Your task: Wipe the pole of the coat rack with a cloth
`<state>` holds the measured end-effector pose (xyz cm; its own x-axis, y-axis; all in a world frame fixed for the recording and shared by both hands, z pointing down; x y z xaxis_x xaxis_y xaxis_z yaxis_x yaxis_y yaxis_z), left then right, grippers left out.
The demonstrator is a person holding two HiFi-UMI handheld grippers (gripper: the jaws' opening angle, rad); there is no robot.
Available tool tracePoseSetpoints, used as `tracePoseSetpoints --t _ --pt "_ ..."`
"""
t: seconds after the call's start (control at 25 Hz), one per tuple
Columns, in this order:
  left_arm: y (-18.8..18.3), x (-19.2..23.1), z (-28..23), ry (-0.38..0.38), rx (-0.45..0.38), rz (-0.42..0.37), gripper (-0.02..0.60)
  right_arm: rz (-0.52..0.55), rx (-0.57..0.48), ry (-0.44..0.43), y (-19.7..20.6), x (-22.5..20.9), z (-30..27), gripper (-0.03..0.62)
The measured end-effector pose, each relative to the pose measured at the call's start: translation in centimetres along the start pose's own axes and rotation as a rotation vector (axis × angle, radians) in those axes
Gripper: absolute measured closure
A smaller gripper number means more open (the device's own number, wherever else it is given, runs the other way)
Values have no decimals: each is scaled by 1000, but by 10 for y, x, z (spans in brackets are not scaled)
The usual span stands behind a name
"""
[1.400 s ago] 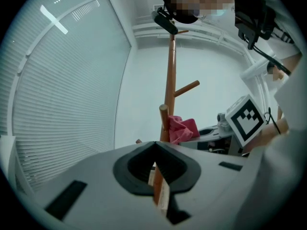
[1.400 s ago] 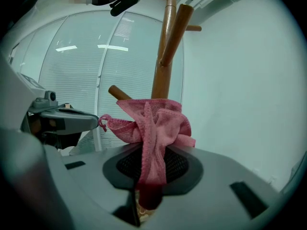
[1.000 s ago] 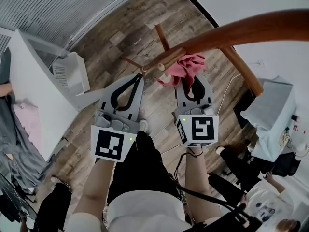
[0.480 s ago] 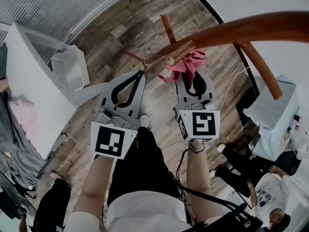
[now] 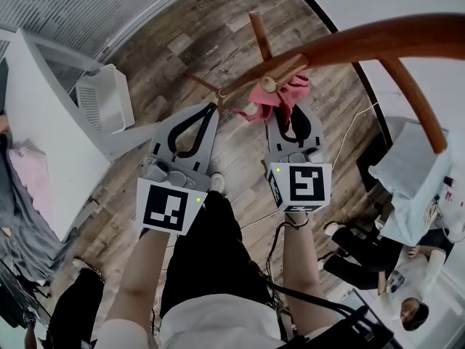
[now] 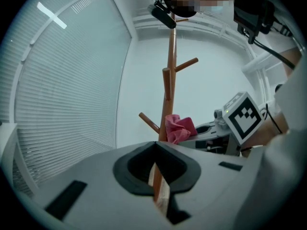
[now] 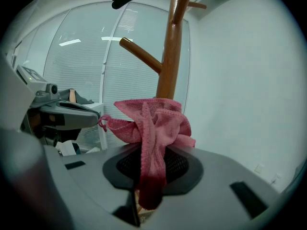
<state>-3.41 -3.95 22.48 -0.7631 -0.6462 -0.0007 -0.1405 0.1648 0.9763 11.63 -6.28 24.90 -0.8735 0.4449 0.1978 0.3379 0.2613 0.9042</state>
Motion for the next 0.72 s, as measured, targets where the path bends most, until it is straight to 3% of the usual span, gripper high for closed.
tracePoseSetpoints --t 0.72 --pt "35 1 -26 -18 -55 26 568 73 -45 10 20 -1 -18 496"
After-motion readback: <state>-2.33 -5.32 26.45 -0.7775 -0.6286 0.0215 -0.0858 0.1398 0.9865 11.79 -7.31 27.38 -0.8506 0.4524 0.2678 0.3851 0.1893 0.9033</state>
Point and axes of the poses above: the fingertips, and each gripper's own axes: z backward along the fingers, x to its left, y out of its underside, the point moved 5 cm from there along z, backward along the fingers, and after that the axes turned 6 degrees about z, right-handed, at the moved point
